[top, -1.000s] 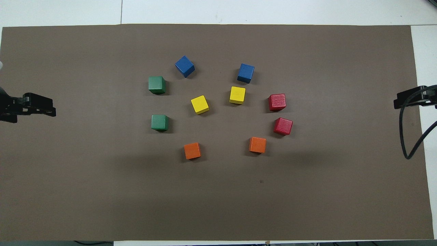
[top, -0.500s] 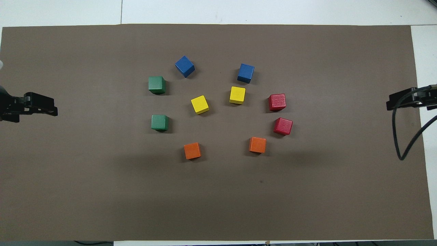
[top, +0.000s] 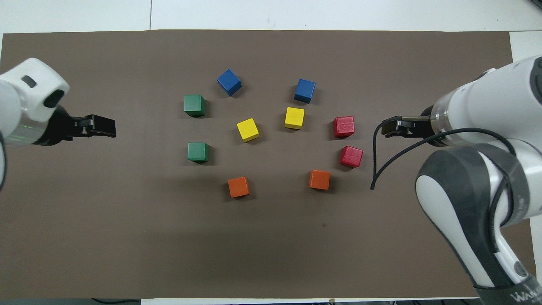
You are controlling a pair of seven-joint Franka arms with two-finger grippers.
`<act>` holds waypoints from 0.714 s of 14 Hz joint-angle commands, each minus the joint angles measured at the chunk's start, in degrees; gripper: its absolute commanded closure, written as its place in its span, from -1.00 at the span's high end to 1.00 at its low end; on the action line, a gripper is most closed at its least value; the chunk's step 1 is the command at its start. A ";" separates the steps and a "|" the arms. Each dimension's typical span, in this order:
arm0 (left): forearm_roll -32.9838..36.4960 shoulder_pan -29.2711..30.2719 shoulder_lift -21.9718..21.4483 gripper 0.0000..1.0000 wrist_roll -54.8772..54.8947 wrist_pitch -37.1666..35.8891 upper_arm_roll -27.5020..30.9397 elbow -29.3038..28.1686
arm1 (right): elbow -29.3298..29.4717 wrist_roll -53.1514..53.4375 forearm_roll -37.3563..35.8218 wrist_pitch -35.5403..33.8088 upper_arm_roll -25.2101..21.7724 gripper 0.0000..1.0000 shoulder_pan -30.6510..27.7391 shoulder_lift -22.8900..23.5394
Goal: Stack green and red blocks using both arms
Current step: 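Reach the left gripper to green while the right gripper reaches red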
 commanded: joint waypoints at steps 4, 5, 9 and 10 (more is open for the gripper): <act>-0.50 -9.49 7.81 1.00 -11.35 13.31 0.48 -4.19 | -4.37 7.79 0.29 10.94 -0.12 1.00 3.29 4.59; -0.50 -10.37 8.43 1.00 -11.53 14.81 0.48 -4.81 | -5.08 8.67 0.29 12.70 -0.12 1.00 3.38 5.29; -0.41 -13.10 12.56 1.00 -13.91 20.35 0.57 -6.74 | -8.24 10.87 0.29 17.54 -0.12 1.00 4.52 7.06; -0.41 -13.53 12.65 1.00 -13.91 22.19 0.57 -8.14 | -8.77 10.87 0.29 18.07 -0.12 1.00 4.52 7.49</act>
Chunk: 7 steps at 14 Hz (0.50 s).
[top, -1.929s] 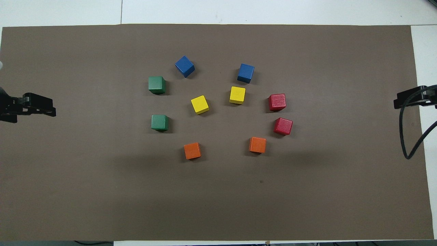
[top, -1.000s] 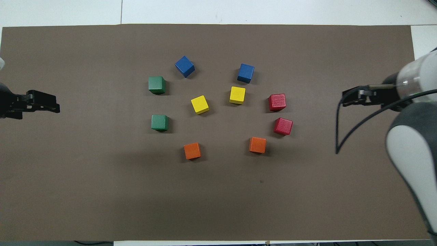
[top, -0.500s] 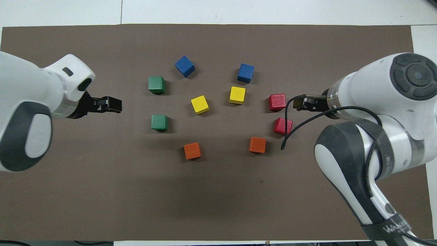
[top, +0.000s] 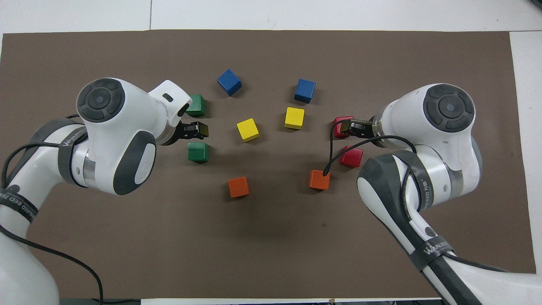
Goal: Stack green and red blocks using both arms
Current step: 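Reach the left gripper to green while the right gripper reaches red, then grasp a green block with the left gripper while the right gripper grasps red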
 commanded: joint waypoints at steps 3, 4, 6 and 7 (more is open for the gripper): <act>-0.28 -1.47 0.19 1.00 -1.18 8.69 0.86 -6.79 | -3.78 2.76 0.28 3.86 -0.06 1.00 0.17 -0.02; -0.28 -1.56 0.28 1.00 -1.61 9.57 0.86 -7.76 | -3.87 2.76 0.28 3.95 -0.06 1.00 0.17 0.07; -0.28 -1.82 0.80 1.00 -2.93 11.77 0.95 -8.91 | -4.66 2.76 0.28 4.56 -0.06 1.00 0.17 0.69; -0.20 -2.26 1.50 1.00 -3.98 12.65 0.95 -8.91 | -5.36 2.85 0.28 5.61 -0.06 1.00 0.26 0.78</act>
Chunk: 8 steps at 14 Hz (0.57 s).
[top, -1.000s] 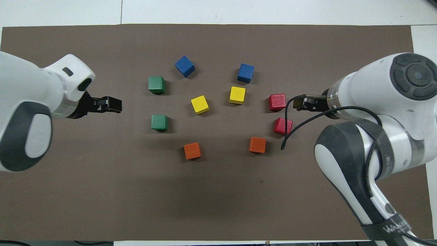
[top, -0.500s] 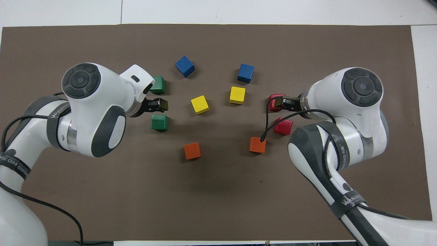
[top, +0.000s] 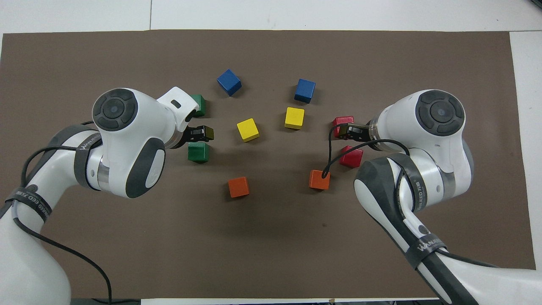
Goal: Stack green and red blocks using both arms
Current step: 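Grasp a green block with the left gripper while the right gripper grasps red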
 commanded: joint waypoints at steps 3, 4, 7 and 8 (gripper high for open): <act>0.59 -3.39 2.18 1.00 -4.07 4.40 1.01 -1.44 | -2.87 1.21 0.28 4.38 -0.03 1.00 0.21 0.22; 1.73 -3.48 2.62 1.00 -4.24 4.40 1.01 -1.44 | -3.14 1.21 0.28 4.56 -0.03 1.00 0.21 0.31; 2.79 -3.48 2.97 1.00 -4.42 4.31 1.01 -1.53 | -4.28 1.21 0.28 5.87 -0.03 1.00 1.44 0.75; 2.79 -3.48 2.97 1.00 -4.42 4.22 1.01 -1.53 | -4.63 1.21 0.28 6.40 -0.03 1.00 1.53 0.92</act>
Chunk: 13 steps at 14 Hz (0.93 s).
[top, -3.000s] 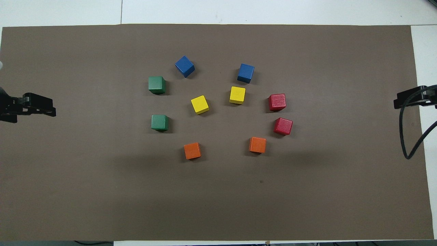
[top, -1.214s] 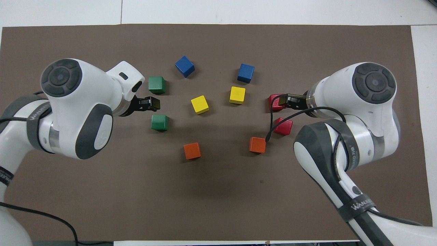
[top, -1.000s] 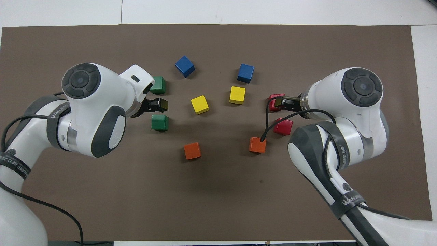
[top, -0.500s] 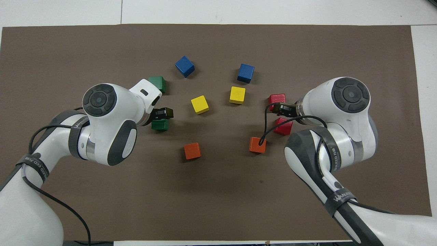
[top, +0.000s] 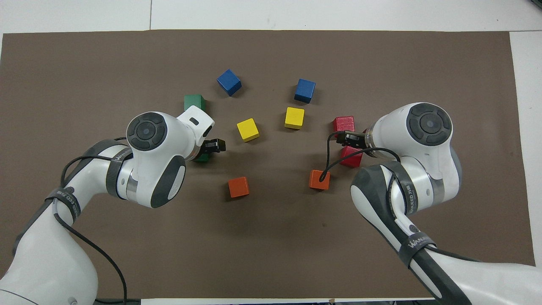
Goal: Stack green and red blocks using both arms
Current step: 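Grasp a green block with the left gripper while the right gripper grasps red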
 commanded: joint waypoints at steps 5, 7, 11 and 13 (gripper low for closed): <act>1.94 -0.84 -0.04 -0.57 -1.68 1.78 0.96 -1.29 | -3.61 0.77 0.28 3.29 -0.06 1.00 0.92 -0.39; 3.17 -0.40 -0.04 -1.00 -1.68 1.78 0.96 -1.12 | -3.79 0.50 0.28 3.29 -0.06 1.00 0.83 -0.31; 3.17 2.14 -0.04 -1.00 -0.63 0.91 1.05 1.33 | -4.92 0.50 0.28 6.09 -0.06 1.00 0.83 0.48; 3.17 6.00 -1.26 -1.00 0.94 -1.80 0.87 3.27 | -5.37 0.50 0.28 7.59 -0.06 1.00 0.83 1.36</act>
